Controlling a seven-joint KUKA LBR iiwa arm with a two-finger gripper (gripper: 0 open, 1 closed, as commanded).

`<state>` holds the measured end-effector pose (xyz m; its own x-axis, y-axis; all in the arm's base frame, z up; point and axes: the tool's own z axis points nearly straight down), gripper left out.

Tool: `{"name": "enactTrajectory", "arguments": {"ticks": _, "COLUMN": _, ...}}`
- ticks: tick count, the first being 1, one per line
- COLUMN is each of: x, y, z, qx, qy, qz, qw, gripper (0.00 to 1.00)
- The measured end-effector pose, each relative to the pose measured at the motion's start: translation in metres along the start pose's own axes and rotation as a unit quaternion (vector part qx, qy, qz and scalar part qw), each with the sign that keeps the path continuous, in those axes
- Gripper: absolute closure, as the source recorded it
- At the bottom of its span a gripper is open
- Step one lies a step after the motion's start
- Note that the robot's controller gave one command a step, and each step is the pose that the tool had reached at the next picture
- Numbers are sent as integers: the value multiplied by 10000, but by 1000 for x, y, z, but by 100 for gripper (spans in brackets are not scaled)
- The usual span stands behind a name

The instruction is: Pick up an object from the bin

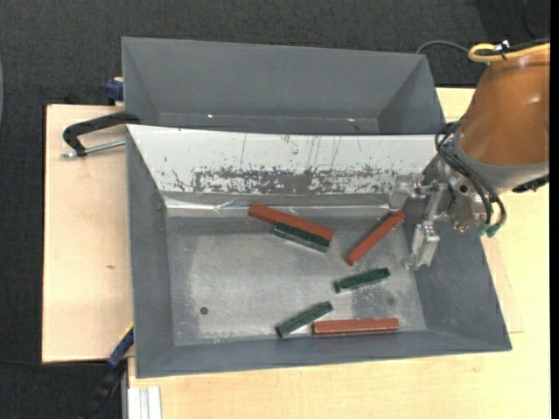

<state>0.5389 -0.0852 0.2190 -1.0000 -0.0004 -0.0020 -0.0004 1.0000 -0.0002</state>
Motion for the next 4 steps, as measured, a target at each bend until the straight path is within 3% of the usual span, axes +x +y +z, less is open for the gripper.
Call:
{"name": "enactTrajectory", "arguments": {"ticks": 1, "x": 0, "y": 0, "z": 0, "qx": 0, "qy": 0, "qz": 0, "qw": 10000, "gripper": 100}}
{"name": "enactTrajectory", "arguments": {"ticks": 2, "x": 0, "y": 0, "z": 0, "qx": 0, "qy": 0, "qz": 0, "qw": 10000, "gripper": 100}}
{"name": "enactTrajectory", "arguments": {"ticks": 3, "x": 26, "y": -5, "z": 133, "qx": 1, "qy": -13, "qz": -701, "qw": 9975, "gripper": 0}}
{"name": "enactTrajectory", "arguments": {"ticks": 4, "x": 29, "y": -5, "z": 142, "qx": -3, "qy": 3, "qz": -740, "qw": 9973, "gripper": 100}}
